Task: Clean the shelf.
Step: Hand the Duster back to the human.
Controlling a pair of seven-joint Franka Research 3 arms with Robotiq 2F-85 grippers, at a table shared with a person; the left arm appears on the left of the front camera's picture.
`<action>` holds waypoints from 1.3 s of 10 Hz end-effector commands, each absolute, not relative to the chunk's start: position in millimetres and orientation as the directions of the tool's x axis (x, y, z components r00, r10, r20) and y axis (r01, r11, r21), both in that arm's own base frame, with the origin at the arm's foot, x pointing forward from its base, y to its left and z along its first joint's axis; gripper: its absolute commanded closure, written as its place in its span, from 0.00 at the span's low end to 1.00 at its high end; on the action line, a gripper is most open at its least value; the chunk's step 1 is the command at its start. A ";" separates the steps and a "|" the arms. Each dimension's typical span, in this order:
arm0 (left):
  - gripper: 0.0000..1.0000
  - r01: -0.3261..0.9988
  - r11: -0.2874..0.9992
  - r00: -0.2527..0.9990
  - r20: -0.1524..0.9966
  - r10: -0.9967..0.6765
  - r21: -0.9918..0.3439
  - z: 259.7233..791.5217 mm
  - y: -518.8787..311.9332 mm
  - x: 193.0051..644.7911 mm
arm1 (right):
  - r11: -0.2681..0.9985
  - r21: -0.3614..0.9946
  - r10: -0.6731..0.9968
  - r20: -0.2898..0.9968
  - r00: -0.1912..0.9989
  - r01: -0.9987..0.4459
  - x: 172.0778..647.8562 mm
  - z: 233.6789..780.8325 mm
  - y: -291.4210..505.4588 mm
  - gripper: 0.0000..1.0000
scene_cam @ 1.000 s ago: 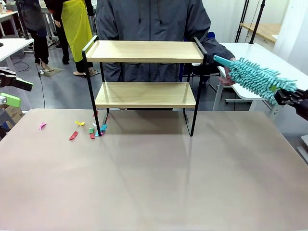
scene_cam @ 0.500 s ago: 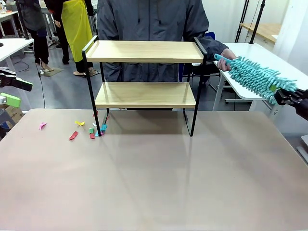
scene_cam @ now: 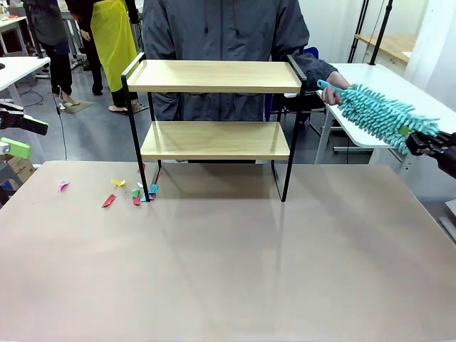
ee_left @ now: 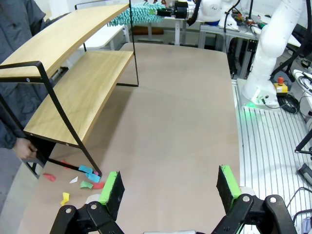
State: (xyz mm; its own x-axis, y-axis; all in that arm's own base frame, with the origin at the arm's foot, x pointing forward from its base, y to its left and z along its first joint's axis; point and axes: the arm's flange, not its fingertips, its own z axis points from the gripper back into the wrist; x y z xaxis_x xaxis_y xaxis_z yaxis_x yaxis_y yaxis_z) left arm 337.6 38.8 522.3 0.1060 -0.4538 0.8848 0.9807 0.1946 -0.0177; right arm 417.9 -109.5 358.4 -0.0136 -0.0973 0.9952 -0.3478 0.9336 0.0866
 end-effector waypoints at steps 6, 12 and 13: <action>0.00 0.983 0.183 0.080 0.897 -0.434 0.001 523.5 37.6 338.6 | 0.864 0.236 -0.276 0.961 -0.027 -0.445 405.8 399.3 -122.2 0.00; 0.00 0.983 0.183 0.080 0.897 -0.434 0.001 523.5 37.6 338.6 | 0.694 0.450 -0.604 0.788 -0.115 -0.562 366.0 528.3 -181.8 0.00; 0.00 0.983 0.183 0.080 0.897 -0.434 0.001 523.5 37.6 338.6 | 0.682 0.469 -0.625 0.772 -0.114 -0.561 364.2 528.8 -189.7 0.00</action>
State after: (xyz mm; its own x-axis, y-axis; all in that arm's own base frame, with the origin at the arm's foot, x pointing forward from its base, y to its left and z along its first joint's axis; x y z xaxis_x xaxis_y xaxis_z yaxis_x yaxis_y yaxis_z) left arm 337.6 38.8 522.6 0.1059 -0.4543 0.8845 0.9807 0.1946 -0.0174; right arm 359.3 -181.6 535.4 -0.1441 -0.5875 0.7963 -0.5511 0.7160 0.4285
